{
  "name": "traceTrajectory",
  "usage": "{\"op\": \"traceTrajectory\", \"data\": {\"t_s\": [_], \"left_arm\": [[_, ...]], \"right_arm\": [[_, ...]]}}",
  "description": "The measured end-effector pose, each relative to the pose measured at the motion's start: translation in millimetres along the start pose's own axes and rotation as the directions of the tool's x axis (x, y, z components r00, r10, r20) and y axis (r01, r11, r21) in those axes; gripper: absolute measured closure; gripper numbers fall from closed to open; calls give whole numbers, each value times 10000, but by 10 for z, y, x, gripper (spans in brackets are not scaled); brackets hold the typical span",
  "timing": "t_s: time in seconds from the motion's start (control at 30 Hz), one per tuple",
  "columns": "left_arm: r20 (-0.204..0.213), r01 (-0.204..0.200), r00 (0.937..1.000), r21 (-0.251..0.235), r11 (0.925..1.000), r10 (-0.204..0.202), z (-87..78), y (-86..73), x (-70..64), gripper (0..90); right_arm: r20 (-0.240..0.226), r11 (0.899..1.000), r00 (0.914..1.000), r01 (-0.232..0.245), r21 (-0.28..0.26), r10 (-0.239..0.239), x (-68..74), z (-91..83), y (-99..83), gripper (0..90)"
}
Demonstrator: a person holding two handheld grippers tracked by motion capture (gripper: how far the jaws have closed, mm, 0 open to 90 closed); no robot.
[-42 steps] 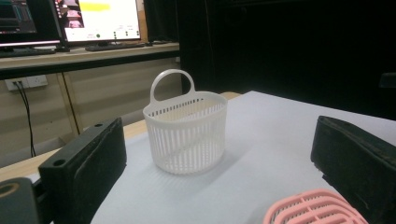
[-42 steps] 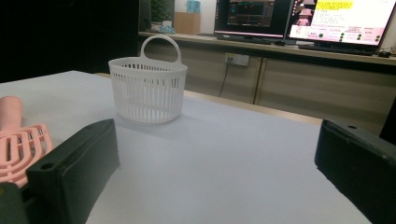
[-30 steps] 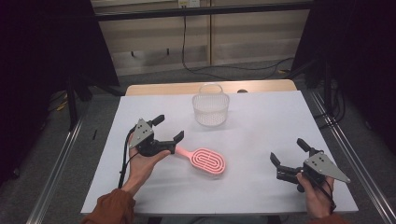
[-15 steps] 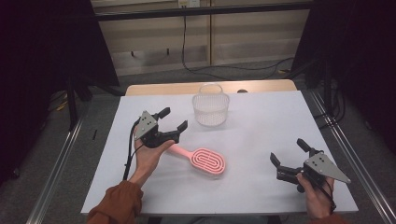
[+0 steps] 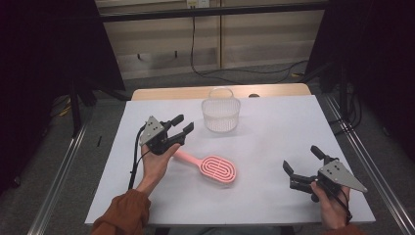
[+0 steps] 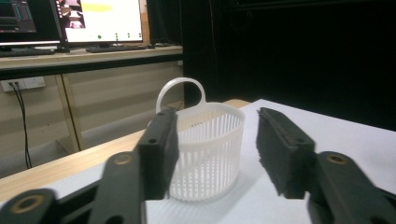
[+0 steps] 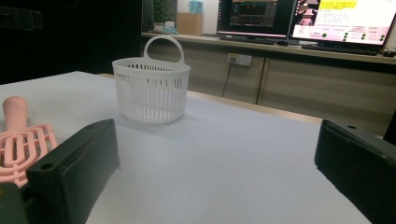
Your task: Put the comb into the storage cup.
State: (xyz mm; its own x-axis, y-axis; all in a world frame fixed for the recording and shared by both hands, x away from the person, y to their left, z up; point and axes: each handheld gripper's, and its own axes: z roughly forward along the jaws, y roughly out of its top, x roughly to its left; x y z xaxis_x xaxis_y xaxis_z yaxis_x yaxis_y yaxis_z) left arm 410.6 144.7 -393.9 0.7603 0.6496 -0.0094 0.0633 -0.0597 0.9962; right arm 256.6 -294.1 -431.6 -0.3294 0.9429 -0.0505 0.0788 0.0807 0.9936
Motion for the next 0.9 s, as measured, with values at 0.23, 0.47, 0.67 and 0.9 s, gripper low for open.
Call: {"op": "traceTrajectory", "data": {"t_s": [0.23,0.47,0.67,0.9], "left_arm": [[148,-31,9999,99,9999,29,0,0,4,646],[350,-51,9994,140,9999,46,-5,-3,3,809],[510,347,9980,521,9980,-374,-26,-2,22,900],[856,506,9943,1428,9885,-633,-47,60,46,900]], "right_arm": [[-17,10000,10000,1,-3,-1,-1,0,-1,0],[-9,10000,10000,18,25,-18,1,2,-3,0],[1,10000,10000,-29,18,29,-1,-1,-2,0],[-65,10000,10000,34,3,-34,4,-2,1,0]]}}
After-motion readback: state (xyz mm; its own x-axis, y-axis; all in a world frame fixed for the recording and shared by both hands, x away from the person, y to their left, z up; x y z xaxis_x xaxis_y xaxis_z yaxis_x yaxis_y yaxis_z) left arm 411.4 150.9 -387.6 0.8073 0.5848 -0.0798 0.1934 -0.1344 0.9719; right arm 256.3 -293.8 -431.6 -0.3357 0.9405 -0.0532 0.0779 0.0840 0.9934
